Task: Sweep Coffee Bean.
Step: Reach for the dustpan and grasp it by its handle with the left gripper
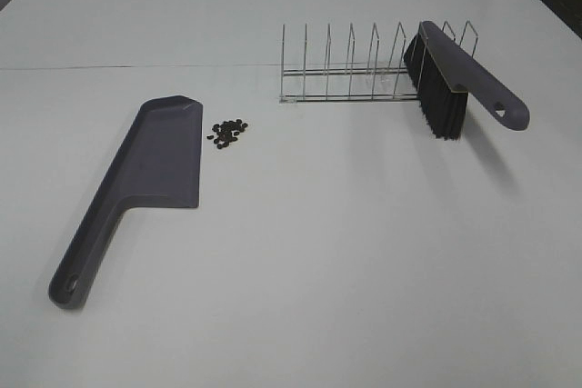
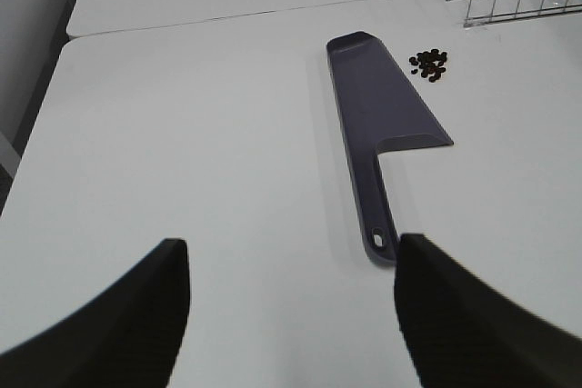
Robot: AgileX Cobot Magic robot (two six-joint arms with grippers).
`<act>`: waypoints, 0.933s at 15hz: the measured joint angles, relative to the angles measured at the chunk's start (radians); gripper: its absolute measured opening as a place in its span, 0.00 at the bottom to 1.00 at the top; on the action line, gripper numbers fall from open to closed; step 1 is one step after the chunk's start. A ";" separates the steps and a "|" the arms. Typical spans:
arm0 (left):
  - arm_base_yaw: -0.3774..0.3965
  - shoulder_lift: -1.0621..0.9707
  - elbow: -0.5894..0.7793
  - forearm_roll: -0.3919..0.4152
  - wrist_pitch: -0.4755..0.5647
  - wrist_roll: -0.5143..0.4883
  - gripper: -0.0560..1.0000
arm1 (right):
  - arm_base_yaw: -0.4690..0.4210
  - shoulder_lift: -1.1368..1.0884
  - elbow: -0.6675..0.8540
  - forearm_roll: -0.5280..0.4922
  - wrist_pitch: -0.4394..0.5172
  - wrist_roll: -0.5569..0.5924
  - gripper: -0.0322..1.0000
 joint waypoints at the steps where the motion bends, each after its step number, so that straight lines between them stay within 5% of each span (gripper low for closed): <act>1: 0.000 0.000 0.000 0.000 0.000 0.000 0.62 | 0.000 0.000 0.000 0.000 0.000 0.000 0.67; 14: 0.000 0.000 0.000 0.000 0.000 0.000 0.62 | 0.000 0.000 0.000 0.000 0.000 0.000 0.67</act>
